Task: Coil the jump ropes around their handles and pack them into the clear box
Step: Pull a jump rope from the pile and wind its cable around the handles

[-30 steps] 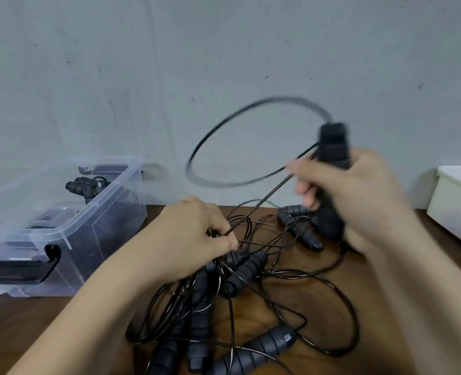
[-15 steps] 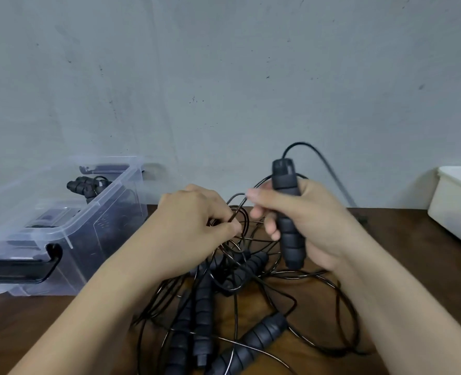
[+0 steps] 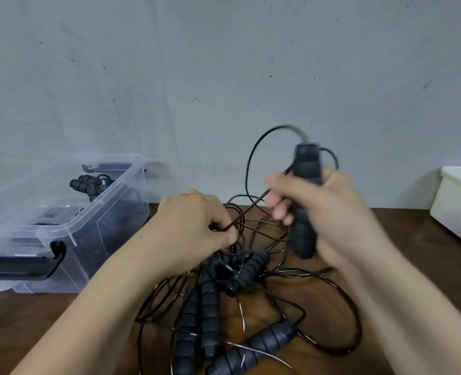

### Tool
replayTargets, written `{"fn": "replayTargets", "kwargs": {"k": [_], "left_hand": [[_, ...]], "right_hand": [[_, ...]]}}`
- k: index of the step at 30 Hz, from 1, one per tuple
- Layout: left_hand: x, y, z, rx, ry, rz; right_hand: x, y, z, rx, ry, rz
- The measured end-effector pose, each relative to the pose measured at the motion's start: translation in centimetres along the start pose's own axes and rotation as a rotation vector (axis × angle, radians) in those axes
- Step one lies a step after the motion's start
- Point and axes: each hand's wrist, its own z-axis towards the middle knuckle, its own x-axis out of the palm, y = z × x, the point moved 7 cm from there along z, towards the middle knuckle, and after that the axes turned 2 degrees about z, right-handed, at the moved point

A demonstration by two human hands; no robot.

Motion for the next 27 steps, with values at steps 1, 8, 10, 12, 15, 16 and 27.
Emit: {"fn": "replayTargets", "kwargs": {"k": [1, 8, 10, 12, 15, 16, 27], "left_hand": [[0.1, 0.7, 0.1, -0.032, 0.018, -0.005], [-0.8, 1.6, 0.5, -0.089, -0.016, -0.061], [-1.1, 1.5, 0.4, -0.075, -0.057, -0.034], [-1.4, 1.2, 0.4, -0.055, -0.091, -0.045], [-1.6, 0.5, 0.2, -0.013, -0.115, -0.06], [-1.6, 0.2, 0.1, 0.004, -0.118, -0.059], [-0.7, -1.3, 0.0, 0.053, -0.137, -0.041]], "right_hand": [[-1.3, 1.2, 0.2, -0.034, -0.055, 0.044], [-7.0, 5.7, 0.2, -0.19, -0.219, 0.156], [-6.5, 5.0, 0.5, -0.167, -0.216, 0.197], [-4.9, 3.5, 0.8, -0.104, -0.157, 0.184], [-1.7, 0.8, 0.7, -0.013, -0.052, 0.082], [-0.7, -0.1, 0.6, 0.008, -0.018, 0.049], [2.2, -1.7, -0.8, -0.048, 0.051, -0.107]]}}
